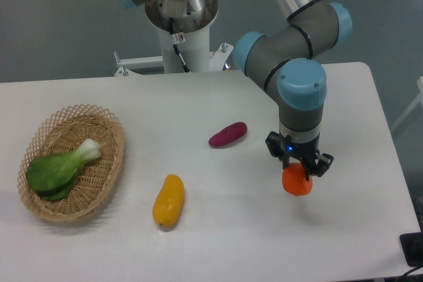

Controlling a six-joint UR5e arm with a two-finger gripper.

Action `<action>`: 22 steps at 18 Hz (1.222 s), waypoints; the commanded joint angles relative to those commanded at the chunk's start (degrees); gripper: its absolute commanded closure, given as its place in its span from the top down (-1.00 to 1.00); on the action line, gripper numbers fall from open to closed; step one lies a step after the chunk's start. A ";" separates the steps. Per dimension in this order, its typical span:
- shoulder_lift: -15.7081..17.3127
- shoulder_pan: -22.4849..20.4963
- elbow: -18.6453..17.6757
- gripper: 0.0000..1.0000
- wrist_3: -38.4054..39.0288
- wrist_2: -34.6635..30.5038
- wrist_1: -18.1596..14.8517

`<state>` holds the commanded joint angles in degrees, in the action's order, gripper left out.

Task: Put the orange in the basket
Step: 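Hold the orange in the gripper and lift it slightly, then carry the held orange across the table toward the wicker basket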

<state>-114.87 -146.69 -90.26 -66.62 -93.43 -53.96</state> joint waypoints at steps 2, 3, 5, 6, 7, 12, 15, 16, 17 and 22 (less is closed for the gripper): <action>0.00 0.00 -0.09 0.15 0.00 0.00 0.00; 0.00 0.00 -0.09 0.15 0.00 0.00 0.00; 0.00 0.00 0.35 0.15 0.00 0.09 0.00; 0.00 0.00 0.35 0.14 0.00 0.09 0.00; 0.00 0.00 0.35 0.14 0.00 0.09 -0.09; -0.35 0.26 0.00 0.13 0.09 -1.58 -0.18; -0.26 0.53 -0.53 0.13 0.44 -1.58 -0.09; -0.18 0.53 -0.53 0.13 0.53 -1.41 -0.17; -0.09 0.61 -0.70 0.13 0.70 -1.23 -0.18; 0.35 2.02 -1.75 0.11 1.32 -0.70 0.17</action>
<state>-114.52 -144.67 -92.02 -65.30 -94.13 -53.79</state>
